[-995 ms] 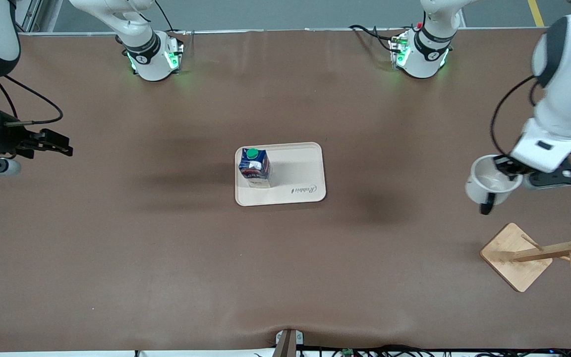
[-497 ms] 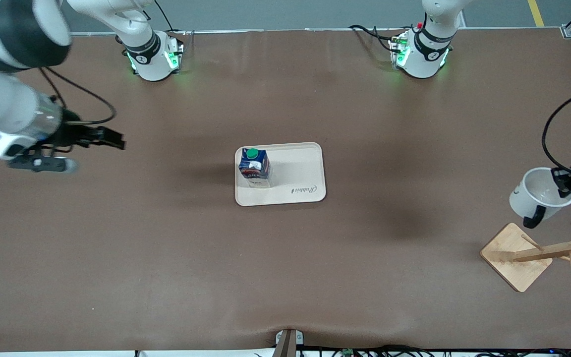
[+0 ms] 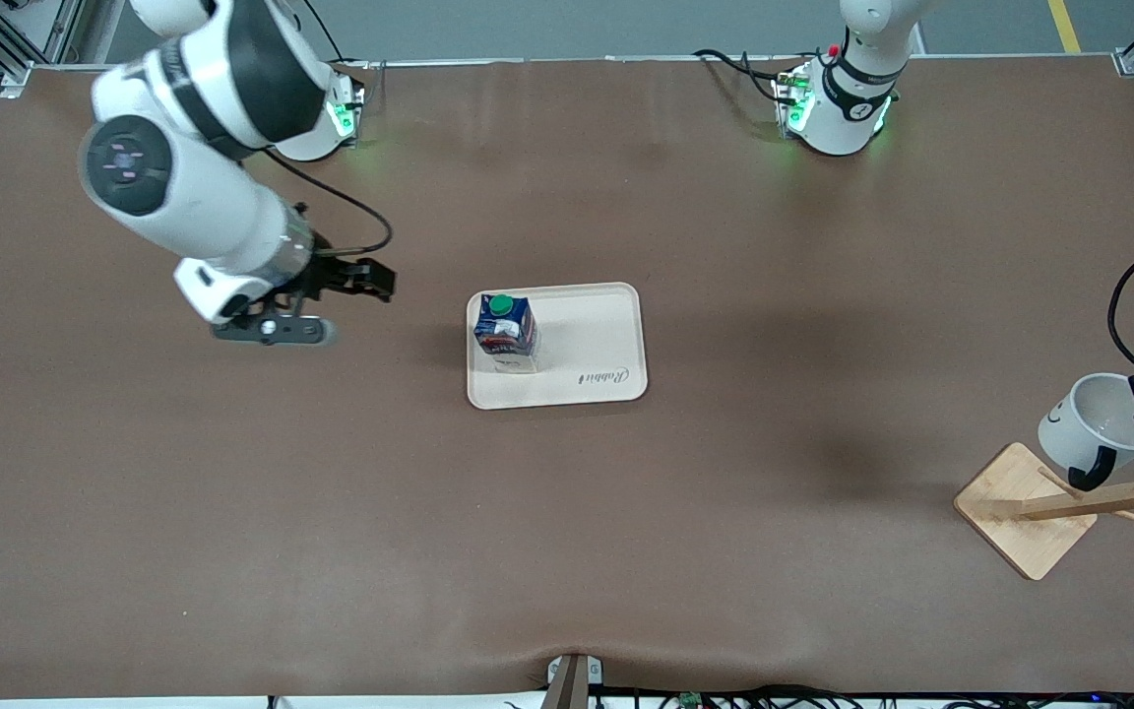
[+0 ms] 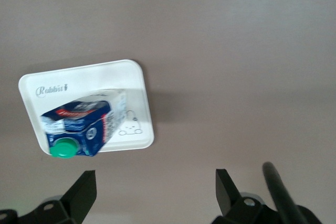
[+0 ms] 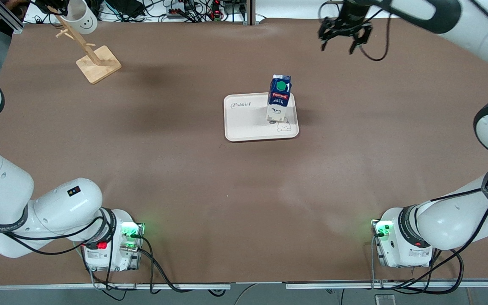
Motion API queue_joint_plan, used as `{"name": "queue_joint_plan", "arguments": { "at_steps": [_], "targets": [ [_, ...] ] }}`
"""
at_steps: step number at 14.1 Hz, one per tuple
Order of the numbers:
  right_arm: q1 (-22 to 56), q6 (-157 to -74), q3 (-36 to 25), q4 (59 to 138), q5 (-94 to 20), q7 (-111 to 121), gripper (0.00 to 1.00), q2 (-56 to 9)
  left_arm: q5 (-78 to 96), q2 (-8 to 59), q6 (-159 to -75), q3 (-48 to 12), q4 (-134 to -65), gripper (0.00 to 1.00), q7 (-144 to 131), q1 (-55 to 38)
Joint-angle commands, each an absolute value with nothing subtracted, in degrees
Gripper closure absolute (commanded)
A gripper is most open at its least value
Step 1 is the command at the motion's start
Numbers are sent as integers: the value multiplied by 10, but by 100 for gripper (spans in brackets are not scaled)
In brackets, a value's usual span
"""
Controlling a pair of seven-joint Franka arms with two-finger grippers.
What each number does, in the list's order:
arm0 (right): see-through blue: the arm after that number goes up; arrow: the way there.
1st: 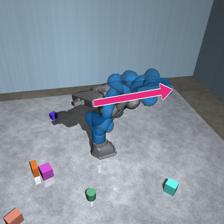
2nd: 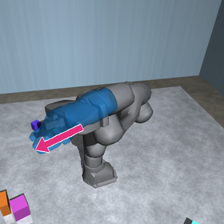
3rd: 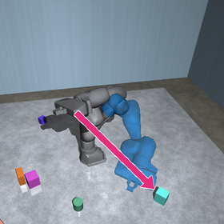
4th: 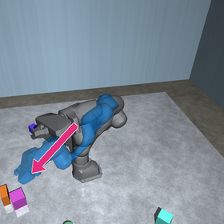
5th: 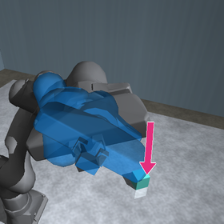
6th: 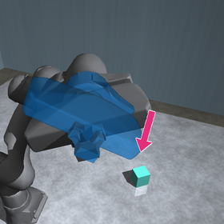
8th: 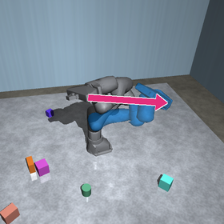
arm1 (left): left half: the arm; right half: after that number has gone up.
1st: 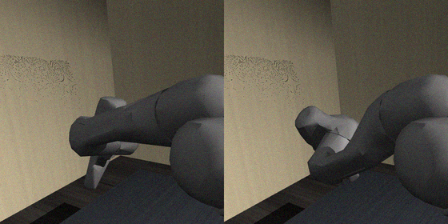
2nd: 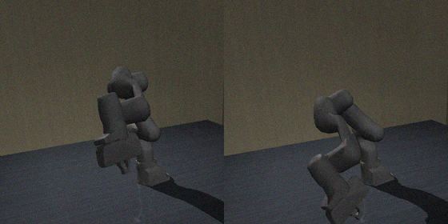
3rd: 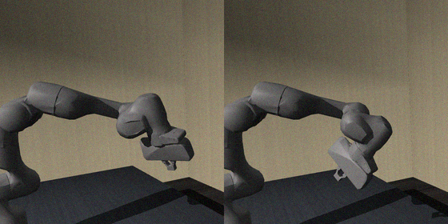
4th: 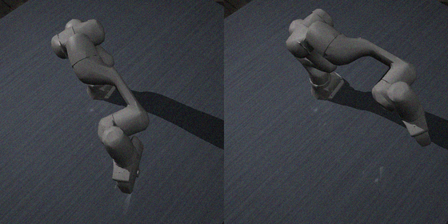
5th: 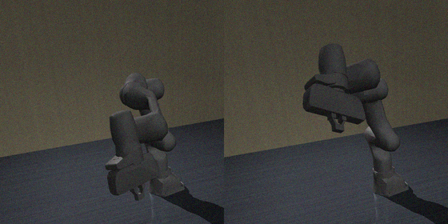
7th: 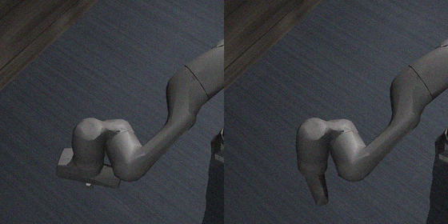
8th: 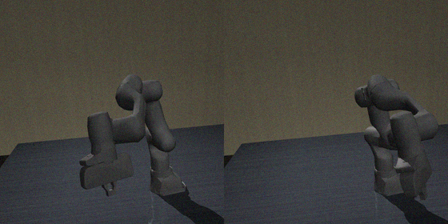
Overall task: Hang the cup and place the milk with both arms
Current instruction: 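Hang the mug handle on the stand peg while the right gripper reaches the milk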
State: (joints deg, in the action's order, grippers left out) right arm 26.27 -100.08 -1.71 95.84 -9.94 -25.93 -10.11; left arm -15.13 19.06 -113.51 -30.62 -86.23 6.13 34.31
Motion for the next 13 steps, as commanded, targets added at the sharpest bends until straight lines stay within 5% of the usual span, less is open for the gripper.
{"name": "queue_joint_plan", "arguments": {
  "at_steps": [1, 7, 13],
  "targets": [
    [320, -1033, -25, 954, -101, -299, 0, -119, -139, 200, -1141, -313, -850, 100, 75, 368],
    [422, -1127, -25, 949, -5, -383, 0, -181, -111, 201, -1141, -313, -850, 100, 76, 392],
    [438, -1160, -25, 940, 1, -380, 0, -222, -77, 202, -1140, -313, -852, 100, 76, 417]
  ]
}}
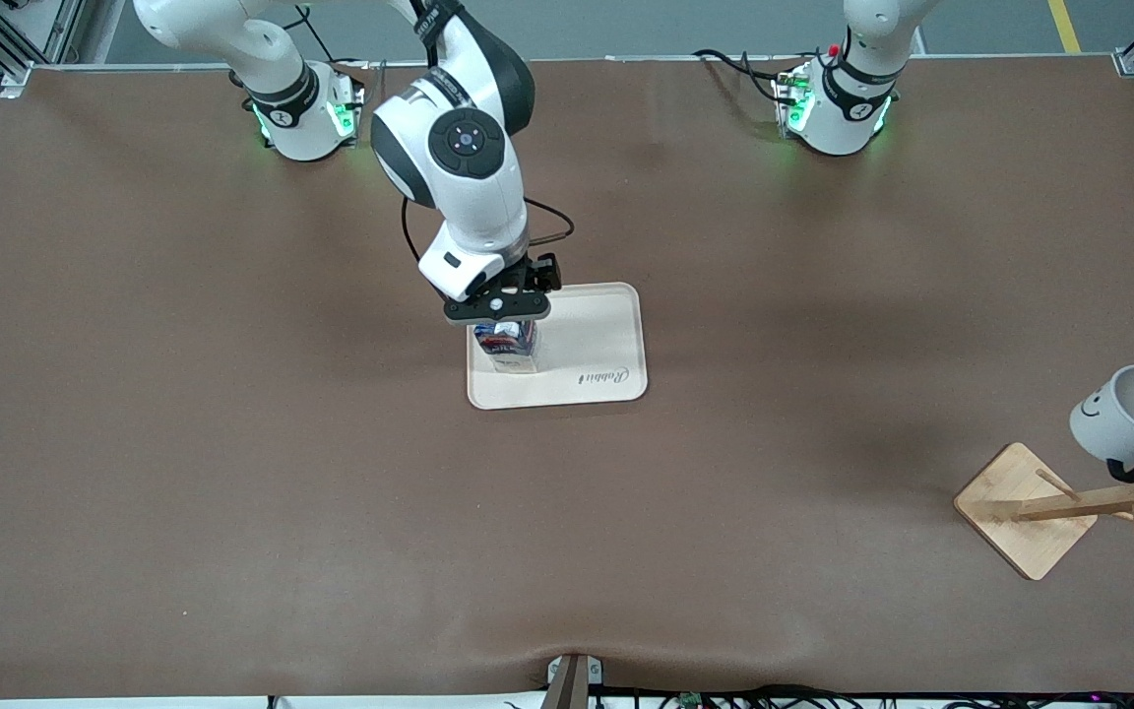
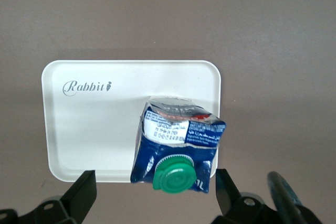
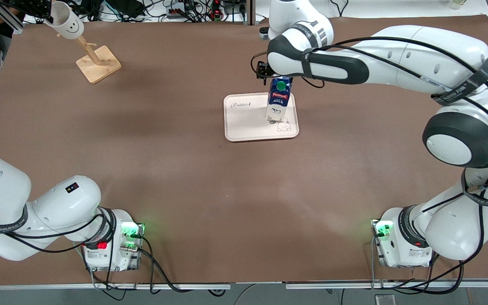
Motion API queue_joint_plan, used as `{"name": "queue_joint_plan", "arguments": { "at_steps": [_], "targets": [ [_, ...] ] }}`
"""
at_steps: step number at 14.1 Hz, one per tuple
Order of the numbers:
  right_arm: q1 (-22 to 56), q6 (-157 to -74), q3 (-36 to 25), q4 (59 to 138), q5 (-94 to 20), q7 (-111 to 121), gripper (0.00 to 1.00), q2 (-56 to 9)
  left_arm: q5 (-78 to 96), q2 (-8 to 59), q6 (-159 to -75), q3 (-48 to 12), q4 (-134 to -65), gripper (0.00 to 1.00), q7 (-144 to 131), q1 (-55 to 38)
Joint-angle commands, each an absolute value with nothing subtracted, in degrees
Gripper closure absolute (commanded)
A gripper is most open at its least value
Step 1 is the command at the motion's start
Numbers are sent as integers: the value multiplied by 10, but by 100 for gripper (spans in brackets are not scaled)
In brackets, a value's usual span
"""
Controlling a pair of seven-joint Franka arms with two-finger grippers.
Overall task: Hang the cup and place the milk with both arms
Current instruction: 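Hang the mug handle on the stand peg while the right gripper reaches the milk, then grasp the blue milk carton with the right gripper while the left gripper releases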
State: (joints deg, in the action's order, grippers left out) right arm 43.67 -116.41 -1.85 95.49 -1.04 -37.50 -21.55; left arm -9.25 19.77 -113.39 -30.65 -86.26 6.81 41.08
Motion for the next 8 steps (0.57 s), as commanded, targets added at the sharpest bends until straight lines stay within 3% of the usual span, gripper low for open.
{"name": "queue_joint_plan", "arguments": {
  "at_steps": [1, 8],
  "targets": [
    [432, -1160, -25, 940, 1, -375, 0, -225, -70, 202, -1140, -313, -852, 100, 76, 427],
    [428, -1181, -25, 940, 0, -378, 0, -257, -62, 232, -1141, -313, -851, 100, 105, 446]
  ]
}}
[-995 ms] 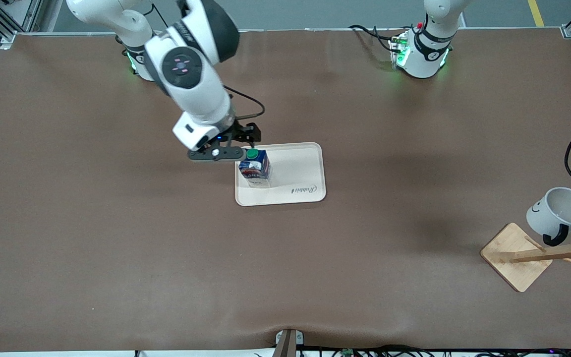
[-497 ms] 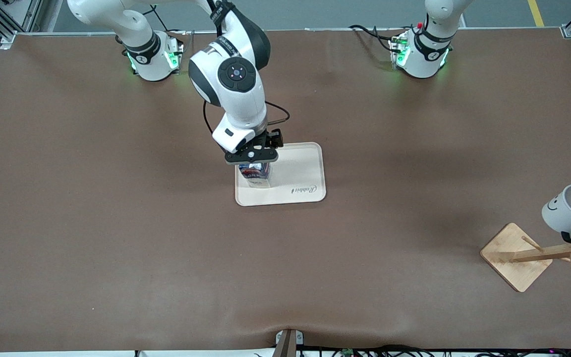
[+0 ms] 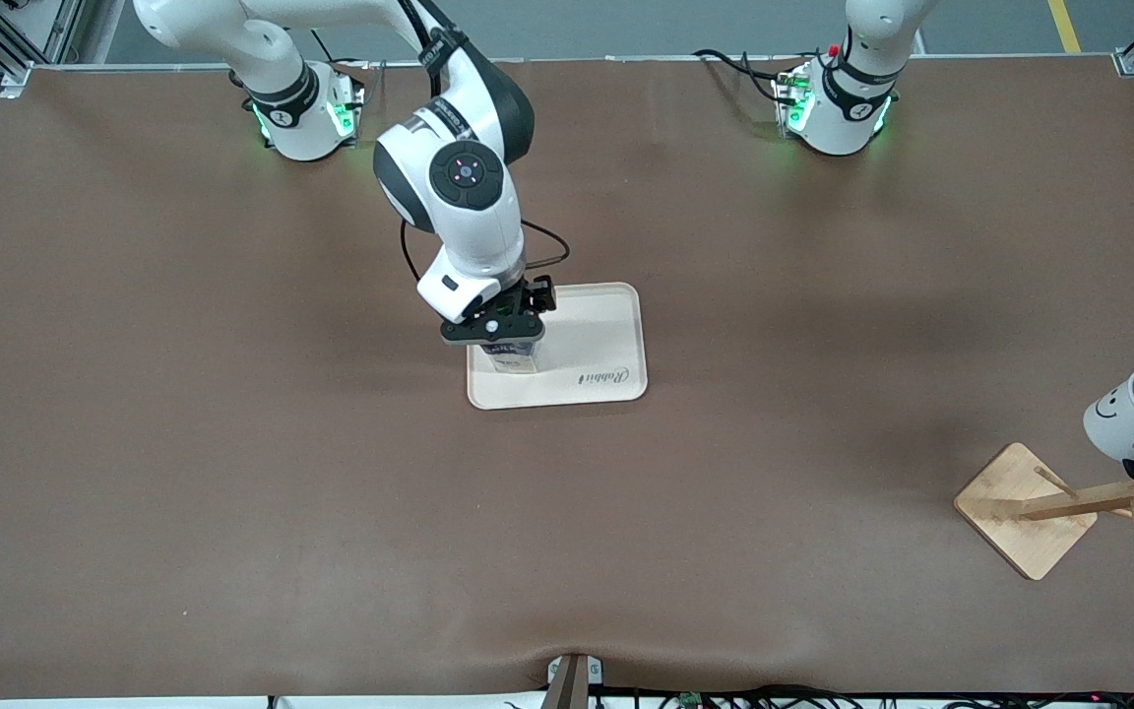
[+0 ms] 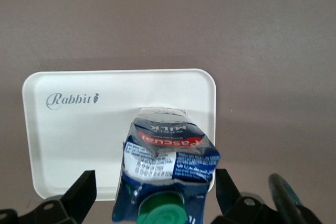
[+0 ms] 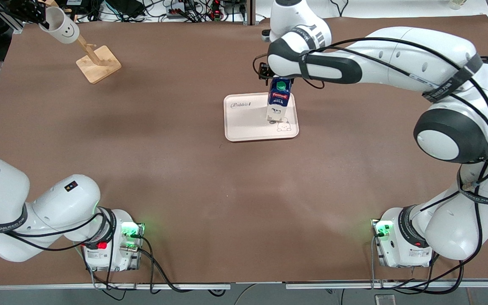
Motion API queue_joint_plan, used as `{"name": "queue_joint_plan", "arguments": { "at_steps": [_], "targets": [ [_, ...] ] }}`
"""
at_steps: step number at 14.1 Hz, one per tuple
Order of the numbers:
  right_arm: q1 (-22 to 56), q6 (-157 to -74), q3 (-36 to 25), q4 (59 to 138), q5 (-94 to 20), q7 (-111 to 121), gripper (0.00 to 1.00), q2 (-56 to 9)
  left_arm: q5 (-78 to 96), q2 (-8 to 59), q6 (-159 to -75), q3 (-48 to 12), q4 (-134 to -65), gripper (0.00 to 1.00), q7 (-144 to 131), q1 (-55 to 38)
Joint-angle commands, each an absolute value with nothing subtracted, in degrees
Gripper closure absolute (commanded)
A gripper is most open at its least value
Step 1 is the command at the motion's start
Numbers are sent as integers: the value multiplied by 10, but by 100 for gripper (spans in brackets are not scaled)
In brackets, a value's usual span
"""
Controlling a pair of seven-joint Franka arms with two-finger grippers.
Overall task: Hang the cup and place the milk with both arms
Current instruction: 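Grasp the blue milk carton with the right gripper while the left gripper releases, then carry the milk carton off the tray with the right gripper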
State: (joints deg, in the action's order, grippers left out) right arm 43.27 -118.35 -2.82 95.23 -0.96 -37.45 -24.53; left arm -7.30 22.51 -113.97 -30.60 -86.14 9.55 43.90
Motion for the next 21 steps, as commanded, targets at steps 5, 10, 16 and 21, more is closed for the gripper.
{"name": "queue_joint_plan", "arguments": {
  "at_steps": [5, 10, 16, 21],
  "targets": [
    [408, -1180, -26, 945, -2, -380, 0, -267, -66, 226, -1141, -317, -851, 0, 42, 439],
    [412, -1171, -25, 941, -11, -383, 100, -268, -72, 182, -1094, -328, -850, 0, -54, 411],
    [382, -1042, -25, 855, -13, -384, 100, -260, -71, 112, -1005, -346, -850, 0, -76, 403],
    [277, -987, -26, 842, -68, -280, 100, -233, -72, 104, -989, -364, -850, 0, -67, 403]
  ]
}}
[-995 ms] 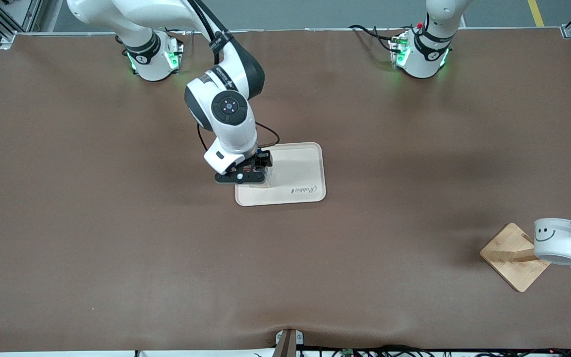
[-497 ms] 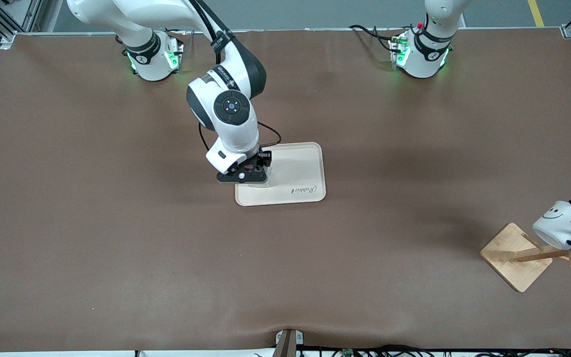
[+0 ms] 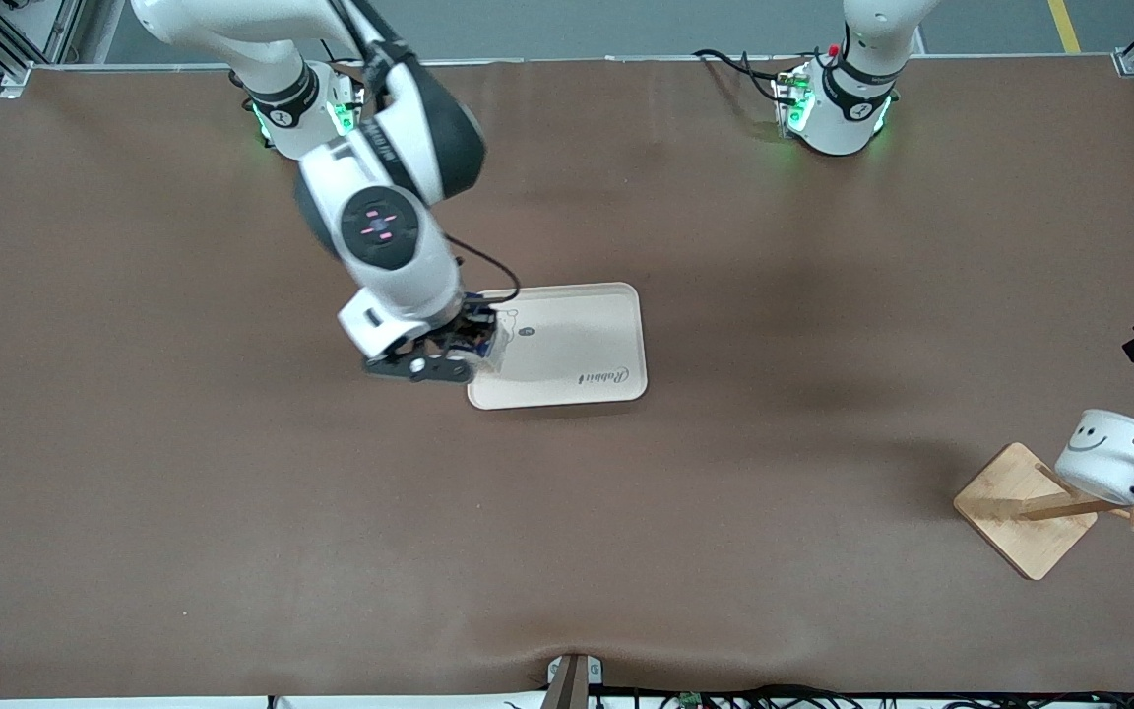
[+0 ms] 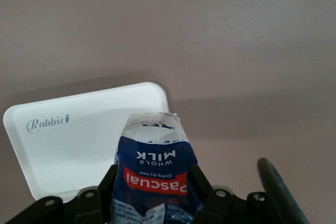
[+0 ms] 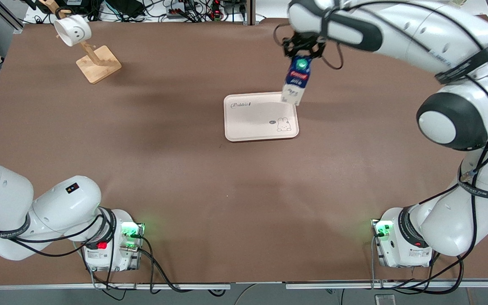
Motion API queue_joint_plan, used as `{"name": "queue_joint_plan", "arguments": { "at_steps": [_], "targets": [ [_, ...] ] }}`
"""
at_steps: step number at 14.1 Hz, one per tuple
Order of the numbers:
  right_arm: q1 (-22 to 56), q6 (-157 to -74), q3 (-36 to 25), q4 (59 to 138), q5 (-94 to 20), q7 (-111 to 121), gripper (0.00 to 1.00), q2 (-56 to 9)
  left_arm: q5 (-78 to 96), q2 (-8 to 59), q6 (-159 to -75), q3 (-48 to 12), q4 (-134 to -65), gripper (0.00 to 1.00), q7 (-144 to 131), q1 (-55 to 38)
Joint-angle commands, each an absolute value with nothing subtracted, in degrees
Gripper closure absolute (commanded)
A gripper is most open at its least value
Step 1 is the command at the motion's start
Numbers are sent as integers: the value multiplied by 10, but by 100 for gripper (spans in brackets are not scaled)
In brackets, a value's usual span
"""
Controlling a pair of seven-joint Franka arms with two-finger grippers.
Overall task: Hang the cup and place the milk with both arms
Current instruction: 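Carry the milk carton off the tray with the right gripper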
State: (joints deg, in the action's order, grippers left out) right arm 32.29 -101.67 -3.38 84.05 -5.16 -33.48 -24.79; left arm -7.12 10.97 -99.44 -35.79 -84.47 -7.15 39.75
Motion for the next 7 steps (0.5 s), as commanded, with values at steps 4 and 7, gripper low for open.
{"name": "queue_joint_plan", "arguments": {
  "at_steps": [4, 7],
  "targets": [
    [213, -951, -28, 858, -39, -240, 100, -199, -72, 104, -985, -393, -849, 0, -67, 403],
    [166, -951, -28, 905, -25, -183, 100, -165, -72, 104, -984, -400, -841, 0, -64, 403]
  ]
}}
